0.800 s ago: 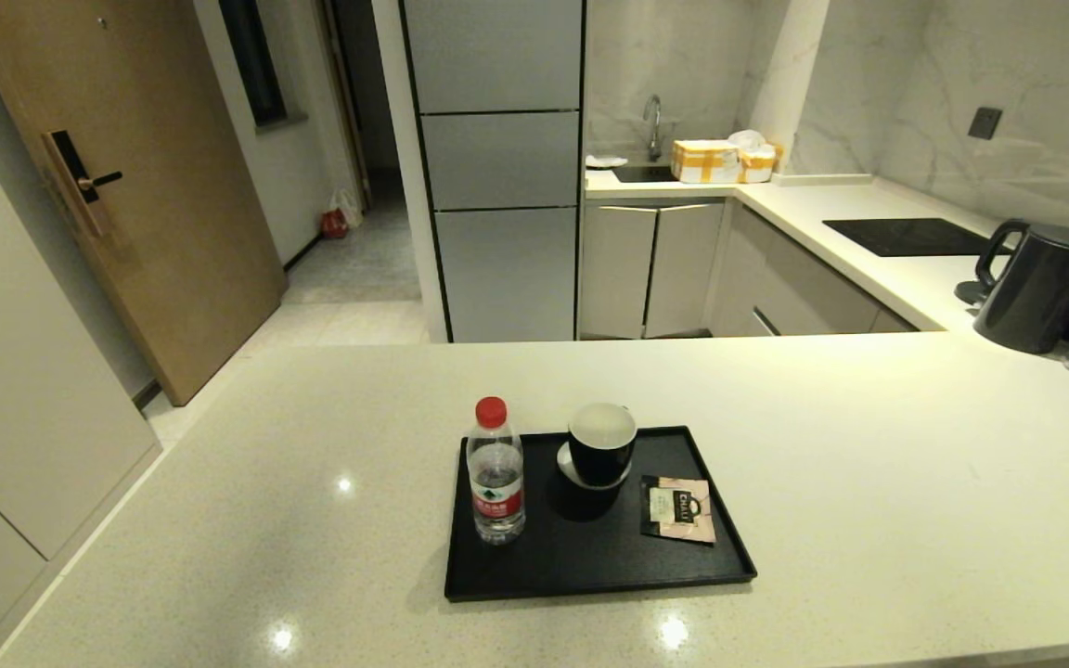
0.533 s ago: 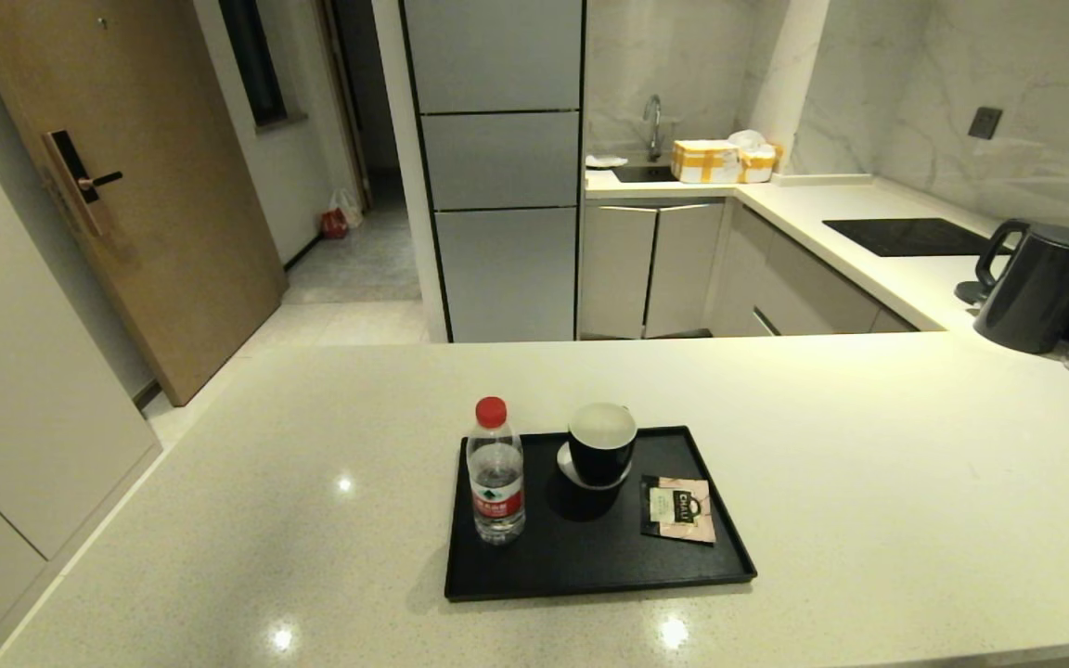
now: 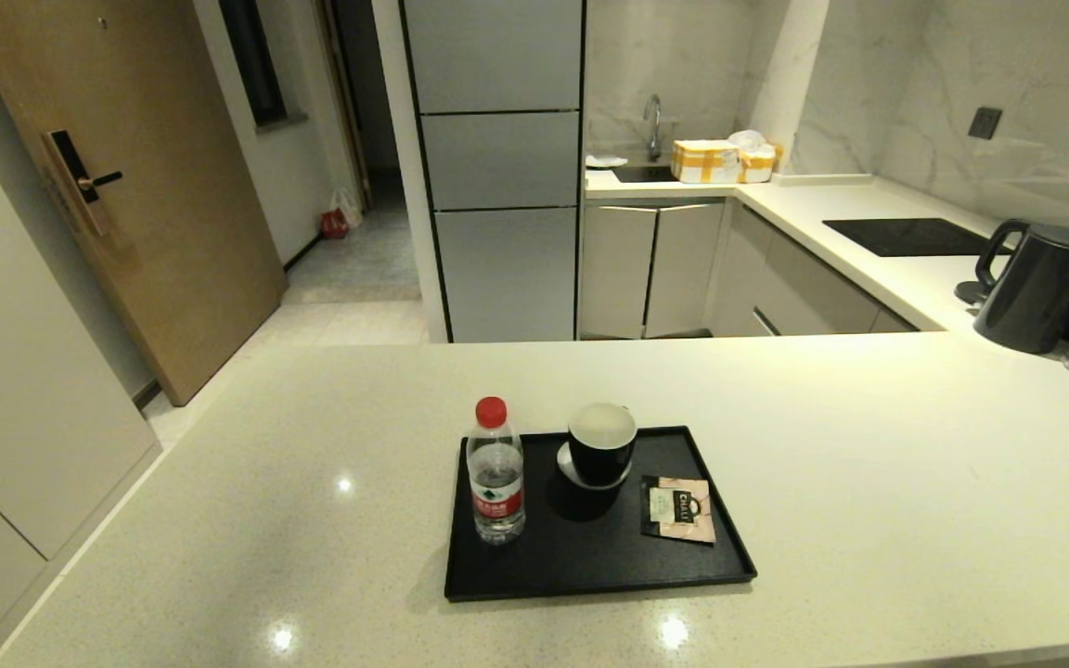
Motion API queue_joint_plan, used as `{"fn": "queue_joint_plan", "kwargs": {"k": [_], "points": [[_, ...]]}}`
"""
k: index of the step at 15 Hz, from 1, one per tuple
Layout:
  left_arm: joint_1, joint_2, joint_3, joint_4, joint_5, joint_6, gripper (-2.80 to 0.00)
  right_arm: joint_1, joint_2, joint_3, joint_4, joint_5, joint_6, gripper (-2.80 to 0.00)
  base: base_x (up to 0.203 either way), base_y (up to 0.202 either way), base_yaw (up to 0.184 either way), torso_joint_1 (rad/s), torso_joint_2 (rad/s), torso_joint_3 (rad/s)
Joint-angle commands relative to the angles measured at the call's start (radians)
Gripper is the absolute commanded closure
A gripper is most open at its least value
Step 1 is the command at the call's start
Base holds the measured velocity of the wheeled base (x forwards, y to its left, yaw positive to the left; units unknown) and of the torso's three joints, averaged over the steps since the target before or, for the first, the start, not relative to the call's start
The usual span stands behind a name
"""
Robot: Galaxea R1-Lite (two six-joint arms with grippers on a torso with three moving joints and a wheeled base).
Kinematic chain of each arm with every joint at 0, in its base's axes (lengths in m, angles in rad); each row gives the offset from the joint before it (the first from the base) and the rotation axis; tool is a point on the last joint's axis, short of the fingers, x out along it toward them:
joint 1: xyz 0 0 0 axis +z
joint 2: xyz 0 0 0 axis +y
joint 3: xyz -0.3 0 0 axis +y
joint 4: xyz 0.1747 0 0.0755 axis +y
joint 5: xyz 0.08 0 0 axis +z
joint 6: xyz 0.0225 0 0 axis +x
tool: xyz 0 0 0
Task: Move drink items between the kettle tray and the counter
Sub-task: Pick up the bottled water
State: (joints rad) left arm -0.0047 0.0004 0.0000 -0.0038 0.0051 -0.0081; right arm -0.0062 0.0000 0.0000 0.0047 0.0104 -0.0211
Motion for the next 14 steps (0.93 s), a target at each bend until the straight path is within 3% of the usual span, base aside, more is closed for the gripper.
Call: {"fn": "queue_joint_plan", "kwargs": {"k": [1, 4, 7, 10, 14], "points": [[0.000, -0.002, -0.008, 0.016, 0.001, 0.006, 0.00, 0.000, 0.000, 0.002, 0.000, 0.000, 0.000, 0.00, 0.000, 0.000, 0.000, 0.000, 0.00, 0.000], [0.000, 0.037, -0.081, 0.076, -0.017, 0.018, 0.00, 0.000, 0.000, 0.002, 0.000, 0.000, 0.000, 0.00, 0.000, 0.000, 0.000, 0.000, 0.00, 0.000], [-0.004, 0.213, -0.321, 0.292, -0.040, 0.014, 0.00, 0.000, 0.000, 0.002, 0.000, 0.000, 0.000, 0.00, 0.000, 0.000, 0.000, 0.000, 0.00, 0.000], [-0.101, 0.469, -0.402, 0.377, -0.137, 0.000, 0.00, 0.000, 0.000, 0.002, 0.000, 0.000, 0.000, 0.00, 0.000, 0.000, 0.000, 0.000, 0.00, 0.000], [-0.183, 0.824, -0.440, 0.291, -0.331, 0.008, 0.00, 0.000, 0.000, 0.002, 0.000, 0.000, 0.000, 0.00, 0.000, 0.000, 0.000, 0.000, 0.00, 0.000]]}}
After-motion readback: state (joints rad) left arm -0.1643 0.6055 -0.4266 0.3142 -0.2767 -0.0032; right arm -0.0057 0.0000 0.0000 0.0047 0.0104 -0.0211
